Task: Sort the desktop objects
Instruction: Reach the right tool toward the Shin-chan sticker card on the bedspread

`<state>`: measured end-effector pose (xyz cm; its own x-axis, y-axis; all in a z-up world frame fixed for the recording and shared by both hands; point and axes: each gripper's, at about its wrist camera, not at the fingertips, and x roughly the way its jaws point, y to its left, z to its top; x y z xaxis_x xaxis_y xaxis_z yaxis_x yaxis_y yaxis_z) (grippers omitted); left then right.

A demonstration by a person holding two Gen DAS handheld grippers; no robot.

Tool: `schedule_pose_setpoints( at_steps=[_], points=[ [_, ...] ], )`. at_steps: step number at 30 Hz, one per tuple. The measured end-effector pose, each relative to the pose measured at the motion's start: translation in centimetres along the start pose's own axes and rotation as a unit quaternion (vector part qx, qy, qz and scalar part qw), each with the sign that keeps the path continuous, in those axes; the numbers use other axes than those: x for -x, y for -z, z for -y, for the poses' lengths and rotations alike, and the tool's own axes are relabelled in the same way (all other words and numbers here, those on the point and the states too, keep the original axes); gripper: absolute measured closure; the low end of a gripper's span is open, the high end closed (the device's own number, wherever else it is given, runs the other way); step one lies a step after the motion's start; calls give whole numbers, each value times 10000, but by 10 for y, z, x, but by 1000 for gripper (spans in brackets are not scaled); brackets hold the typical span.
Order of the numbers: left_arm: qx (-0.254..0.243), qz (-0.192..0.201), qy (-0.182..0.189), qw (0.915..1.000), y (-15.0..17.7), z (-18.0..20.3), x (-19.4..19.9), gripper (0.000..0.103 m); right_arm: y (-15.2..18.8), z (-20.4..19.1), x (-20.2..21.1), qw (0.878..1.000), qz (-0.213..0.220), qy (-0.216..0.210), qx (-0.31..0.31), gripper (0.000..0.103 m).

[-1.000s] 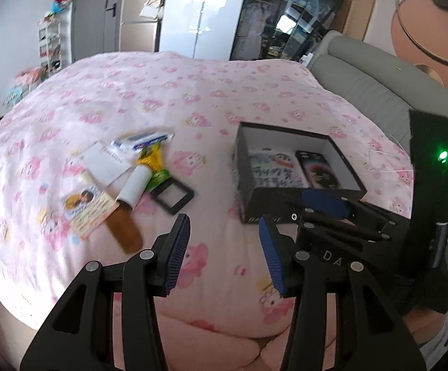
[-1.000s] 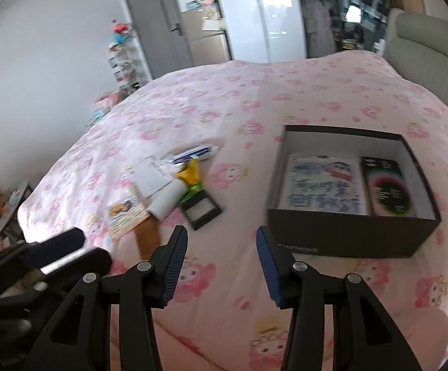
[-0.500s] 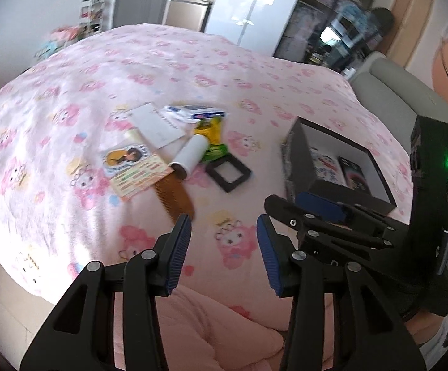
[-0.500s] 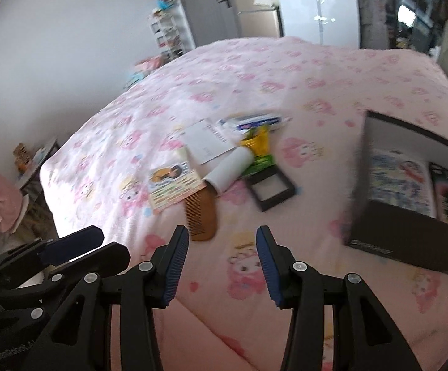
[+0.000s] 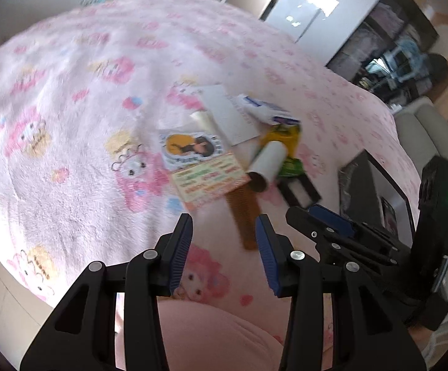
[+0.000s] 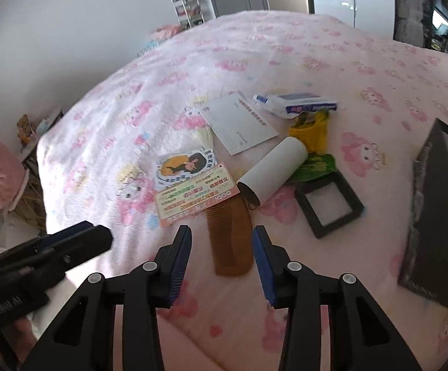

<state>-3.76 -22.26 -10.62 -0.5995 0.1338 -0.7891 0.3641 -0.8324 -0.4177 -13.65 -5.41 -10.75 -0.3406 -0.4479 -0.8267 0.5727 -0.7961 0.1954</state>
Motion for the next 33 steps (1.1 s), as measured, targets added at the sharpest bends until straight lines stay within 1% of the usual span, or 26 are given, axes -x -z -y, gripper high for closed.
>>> schedule_pose_setpoints(
  at_steps=[4,9,13,15,17,20,22,23,24,27,30,33],
  points=[
    [322,-280,143,9990,-17,-23,-30,61,-18,-2,-35,9997,-146,34,215,66],
    [806,-608,124,9948,-28,-40,-70,61,-39,-6,-74,9989,-231,-138,380,66],
    [1171,-728,233,9902,-28,-53,-84,61,-49,-7,-97,9980,-289,-174,529,66],
    [1293,-801,307,9879,-28,-57,-89,61,-52,-8,-106,9977,-308,-60,599,66],
    [1344,-966,304,9857,-27,-59,-97,61,-54,-7,-116,9971,-387,51,650,66],
    [1377,-1141,320,9834,-28,-58,-105,61,-54,-6,-124,9968,-512,-3,614,66],
    [1394,-1230,388,9818,-30,-57,-111,61,-53,-7,-122,9970,-522,-104,564,67],
    [1400,-1252,419,9813,-30,-56,-112,65,-52,-8,-119,9968,-546,-238,541,70],
    [1395,-1260,429,9812,-30,-55,-112,67,-50,-10,-116,9968,-526,-237,555,75],
    [1305,-1133,380,9842,-28,-50,-102,70,-43,-14,-100,9967,-421,-91,689,81],
    [1215,-1063,372,9862,-27,-45,-93,70,-32,-8,-74,9976,-335,-178,586,81],
    [986,-1134,467,9875,-17,-24,-84,70,-17,2,-45,9985,-227,-120,491,81]
  ],
)
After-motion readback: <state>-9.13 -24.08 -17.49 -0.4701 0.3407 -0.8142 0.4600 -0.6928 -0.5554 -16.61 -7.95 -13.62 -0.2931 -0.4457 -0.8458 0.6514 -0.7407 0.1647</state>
